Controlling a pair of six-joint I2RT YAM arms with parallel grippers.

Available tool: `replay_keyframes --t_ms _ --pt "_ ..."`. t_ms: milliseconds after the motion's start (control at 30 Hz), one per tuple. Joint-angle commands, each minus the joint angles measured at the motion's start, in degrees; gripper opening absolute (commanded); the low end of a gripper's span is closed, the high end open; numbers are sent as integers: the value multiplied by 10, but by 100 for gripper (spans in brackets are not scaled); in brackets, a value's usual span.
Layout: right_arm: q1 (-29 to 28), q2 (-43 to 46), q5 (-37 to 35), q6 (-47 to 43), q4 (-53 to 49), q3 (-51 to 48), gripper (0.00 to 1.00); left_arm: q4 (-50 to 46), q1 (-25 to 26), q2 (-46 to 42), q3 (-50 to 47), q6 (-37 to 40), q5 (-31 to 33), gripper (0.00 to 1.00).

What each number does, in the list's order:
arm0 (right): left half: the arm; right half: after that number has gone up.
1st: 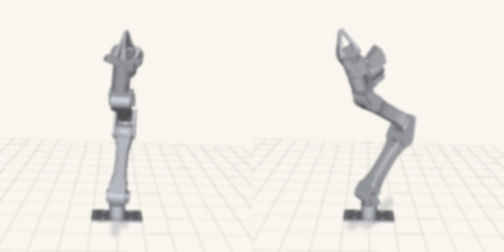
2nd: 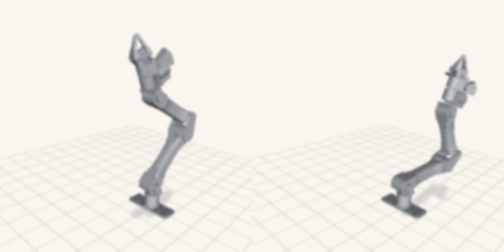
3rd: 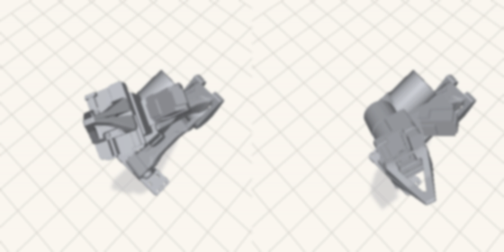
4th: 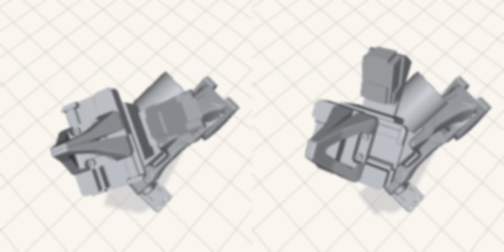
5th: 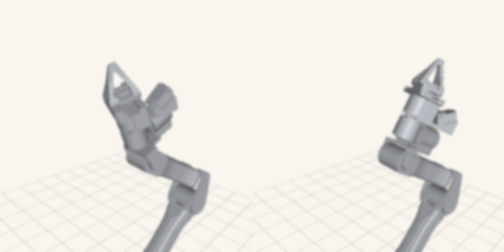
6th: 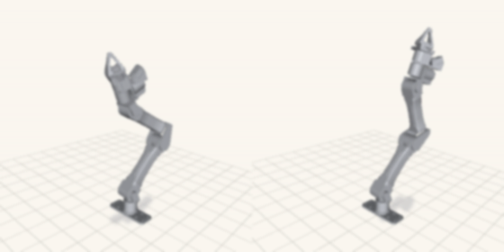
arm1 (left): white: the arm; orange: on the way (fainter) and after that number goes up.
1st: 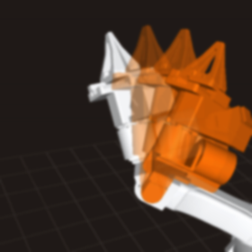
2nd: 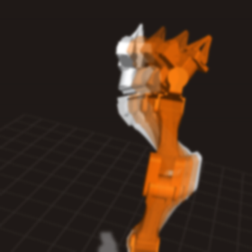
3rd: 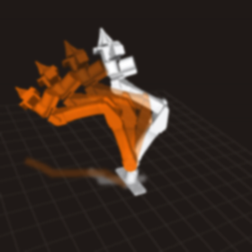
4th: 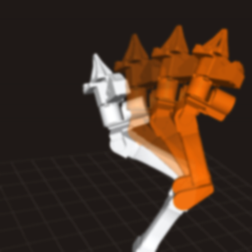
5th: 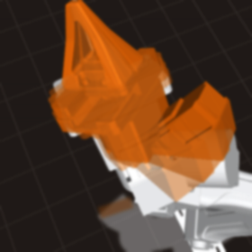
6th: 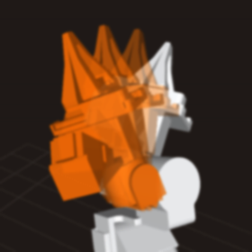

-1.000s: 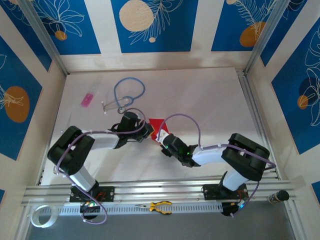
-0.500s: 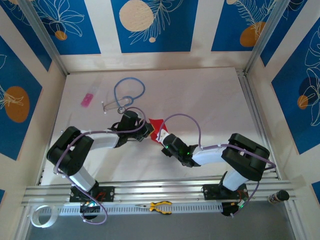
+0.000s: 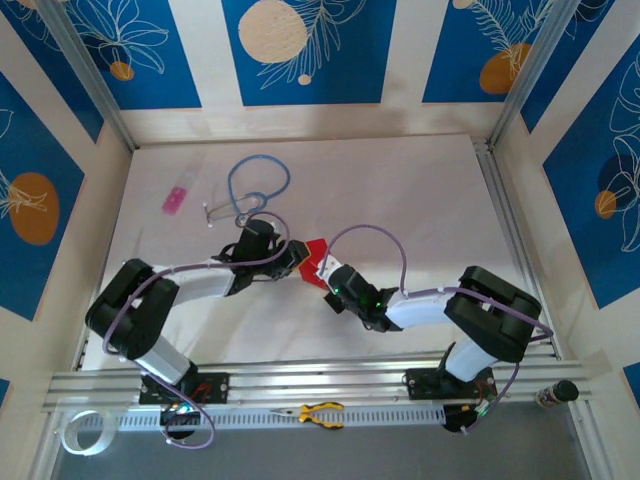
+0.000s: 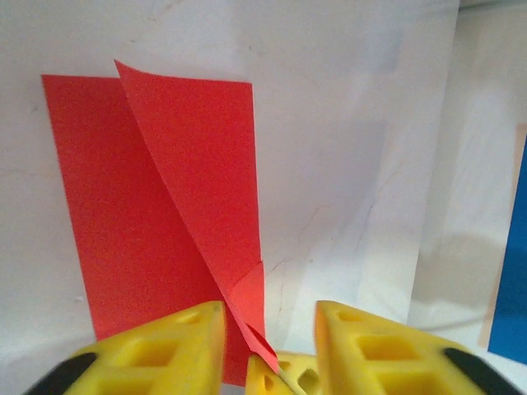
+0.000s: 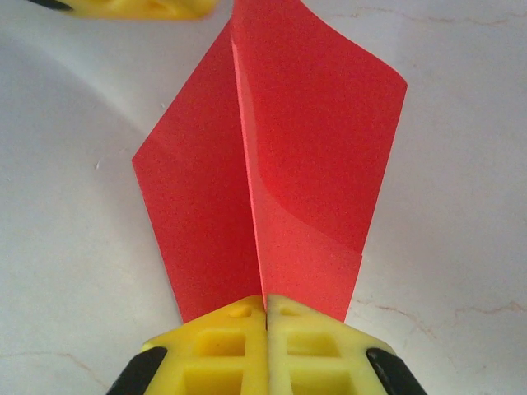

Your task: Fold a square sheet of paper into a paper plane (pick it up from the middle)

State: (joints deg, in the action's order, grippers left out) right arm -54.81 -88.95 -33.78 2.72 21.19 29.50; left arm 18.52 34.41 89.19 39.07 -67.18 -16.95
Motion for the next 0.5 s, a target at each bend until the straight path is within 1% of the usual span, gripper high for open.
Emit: replay_keyframes --t_ms 0,100,200,300,467 --pt "13 7 36 53 -3 -4 3 -57 4 -45 10 35 47 40" --pt "21 0 63 83 5 -4 2 -92 4 -76 8 47 77 44" --pt "27 -4 85 106 7 -2 2 -109 4 -96 6 54 93 44" --pt "40 -3 125 129 11 -3 1 -111 4 -103 3 56 96 44" --pt "77 7 213 175 29 -14 1 -96 4 -98 -3 52 86 44"
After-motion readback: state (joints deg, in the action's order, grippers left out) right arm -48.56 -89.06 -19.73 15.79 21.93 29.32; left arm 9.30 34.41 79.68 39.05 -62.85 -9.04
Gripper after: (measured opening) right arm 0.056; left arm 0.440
